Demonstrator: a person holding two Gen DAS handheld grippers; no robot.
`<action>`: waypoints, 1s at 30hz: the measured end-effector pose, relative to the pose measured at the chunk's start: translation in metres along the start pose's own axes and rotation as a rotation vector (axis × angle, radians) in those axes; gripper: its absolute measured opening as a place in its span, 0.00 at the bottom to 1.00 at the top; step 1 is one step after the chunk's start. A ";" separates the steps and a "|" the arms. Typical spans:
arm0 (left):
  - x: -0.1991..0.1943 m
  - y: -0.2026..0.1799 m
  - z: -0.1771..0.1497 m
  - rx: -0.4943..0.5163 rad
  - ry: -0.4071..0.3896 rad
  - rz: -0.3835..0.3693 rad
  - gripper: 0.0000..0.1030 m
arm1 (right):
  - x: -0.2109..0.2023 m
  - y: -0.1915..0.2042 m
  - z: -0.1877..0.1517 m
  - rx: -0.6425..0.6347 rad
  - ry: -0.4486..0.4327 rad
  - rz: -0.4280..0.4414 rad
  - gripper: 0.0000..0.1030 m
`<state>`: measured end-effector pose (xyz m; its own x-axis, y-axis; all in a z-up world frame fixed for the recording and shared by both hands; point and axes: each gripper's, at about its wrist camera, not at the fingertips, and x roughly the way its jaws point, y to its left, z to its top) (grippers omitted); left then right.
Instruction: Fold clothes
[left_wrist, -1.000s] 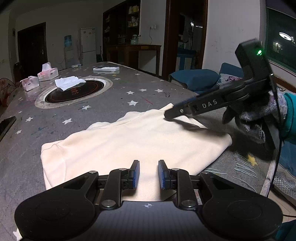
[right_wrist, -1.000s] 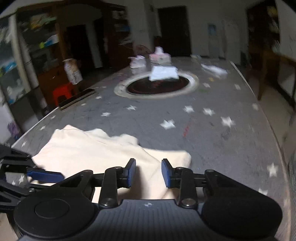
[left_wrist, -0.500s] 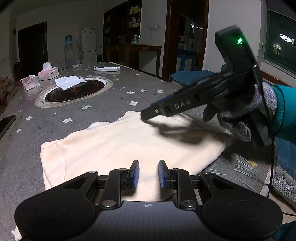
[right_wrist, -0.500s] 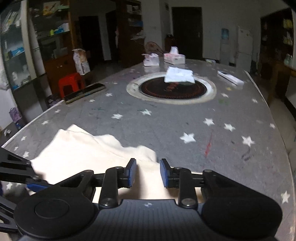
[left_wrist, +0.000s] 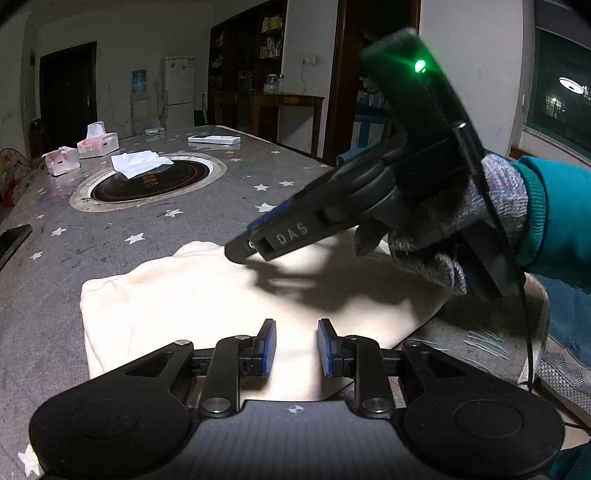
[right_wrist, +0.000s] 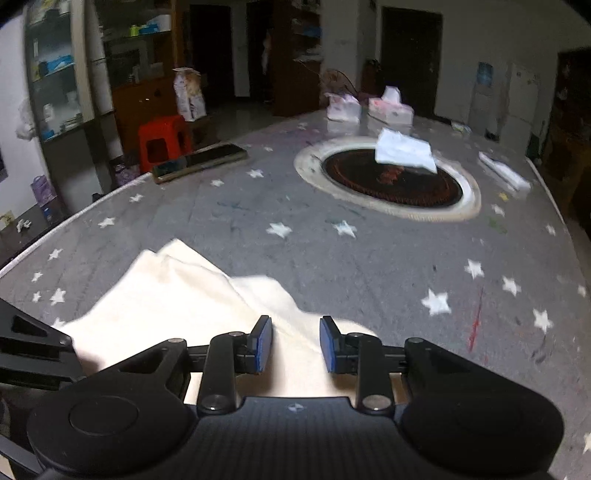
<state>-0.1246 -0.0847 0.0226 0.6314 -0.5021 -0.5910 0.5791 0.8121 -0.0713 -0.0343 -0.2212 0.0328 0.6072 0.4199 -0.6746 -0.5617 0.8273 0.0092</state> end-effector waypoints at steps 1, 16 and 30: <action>-0.002 0.000 0.000 -0.001 -0.002 0.003 0.33 | -0.002 0.002 0.002 -0.006 -0.004 0.009 0.26; -0.014 0.011 -0.009 -0.037 -0.014 0.026 0.37 | 0.027 0.030 0.025 -0.062 0.011 0.063 0.27; -0.015 0.012 -0.013 -0.055 -0.022 0.019 0.38 | 0.054 0.058 0.039 -0.129 0.036 0.099 0.27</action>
<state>-0.1334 -0.0637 0.0201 0.6536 -0.4922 -0.5749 0.5379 0.8365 -0.1046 -0.0123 -0.1367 0.0257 0.5259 0.4815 -0.7011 -0.6870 0.7265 -0.0163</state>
